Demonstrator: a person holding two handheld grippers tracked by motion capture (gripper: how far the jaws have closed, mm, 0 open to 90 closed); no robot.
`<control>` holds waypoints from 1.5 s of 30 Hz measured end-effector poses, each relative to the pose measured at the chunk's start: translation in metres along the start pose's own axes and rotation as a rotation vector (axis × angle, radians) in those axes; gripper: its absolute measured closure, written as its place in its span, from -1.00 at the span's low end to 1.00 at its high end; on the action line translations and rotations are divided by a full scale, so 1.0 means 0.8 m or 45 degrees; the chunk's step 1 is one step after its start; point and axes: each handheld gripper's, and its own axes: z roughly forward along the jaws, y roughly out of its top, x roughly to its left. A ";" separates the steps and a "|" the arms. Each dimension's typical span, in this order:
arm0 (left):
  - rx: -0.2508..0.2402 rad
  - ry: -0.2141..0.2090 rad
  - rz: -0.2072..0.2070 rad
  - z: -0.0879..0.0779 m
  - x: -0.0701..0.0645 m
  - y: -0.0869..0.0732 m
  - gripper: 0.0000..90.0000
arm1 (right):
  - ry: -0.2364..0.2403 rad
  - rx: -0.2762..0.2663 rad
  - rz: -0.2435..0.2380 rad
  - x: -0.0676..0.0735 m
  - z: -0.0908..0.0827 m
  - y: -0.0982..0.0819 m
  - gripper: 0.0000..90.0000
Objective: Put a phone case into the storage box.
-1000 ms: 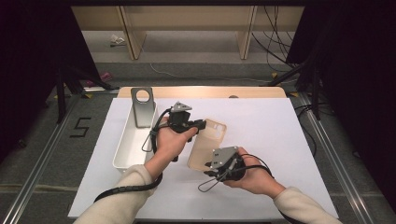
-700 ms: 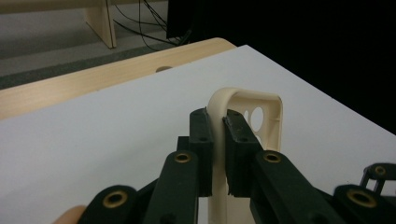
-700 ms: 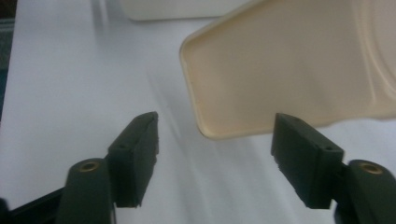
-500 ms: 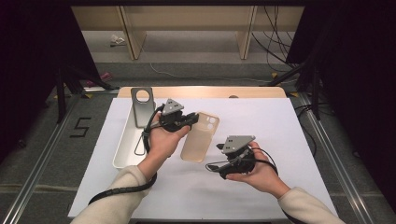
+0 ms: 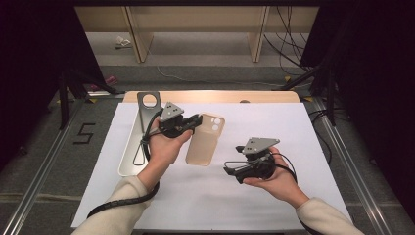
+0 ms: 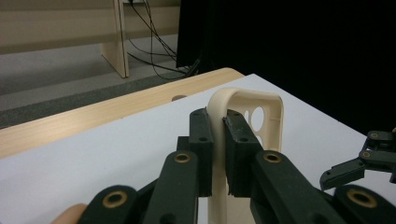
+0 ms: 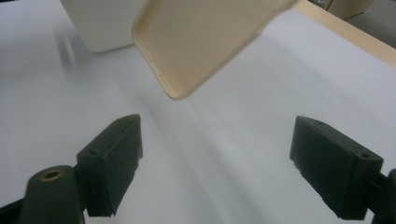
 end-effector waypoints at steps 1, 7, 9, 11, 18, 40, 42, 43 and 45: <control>-0.009 0.000 -0.002 -0.002 0.001 0.001 0.84 | -0.004 -0.009 0.008 -0.002 -0.001 -0.001 -0.61; -0.050 0.008 -0.013 -0.013 0.008 0.005 0.83 | -0.032 -0.047 0.064 -0.011 -0.013 -0.007 -0.61; -0.055 0.014 -0.002 -0.015 0.010 0.004 0.83 | -0.036 -0.047 0.075 -0.012 -0.015 -0.008 -0.61; -0.058 0.020 -0.001 -0.017 0.012 0.004 0.83 | -0.039 -0.054 0.079 -0.012 -0.016 -0.010 -0.61; -0.081 0.032 0.003 -0.028 0.020 0.009 0.83 | -0.051 -0.065 0.107 -0.017 -0.023 -0.014 -0.61; -0.137 0.076 -0.007 -0.059 0.045 0.026 0.84 | -0.095 -0.096 0.178 -0.030 -0.042 -0.029 -0.62; -0.143 0.081 -0.003 -0.062 0.048 0.028 0.83 | -0.098 -0.102 0.185 -0.031 -0.044 -0.029 -0.62; -0.146 0.084 -0.002 -0.063 0.049 0.029 0.83 | -0.100 -0.106 0.189 -0.031 -0.045 -0.030 -0.62; -0.145 0.091 0.001 -0.066 0.051 0.031 0.84 | -0.104 -0.107 0.194 -0.032 -0.046 -0.031 -0.62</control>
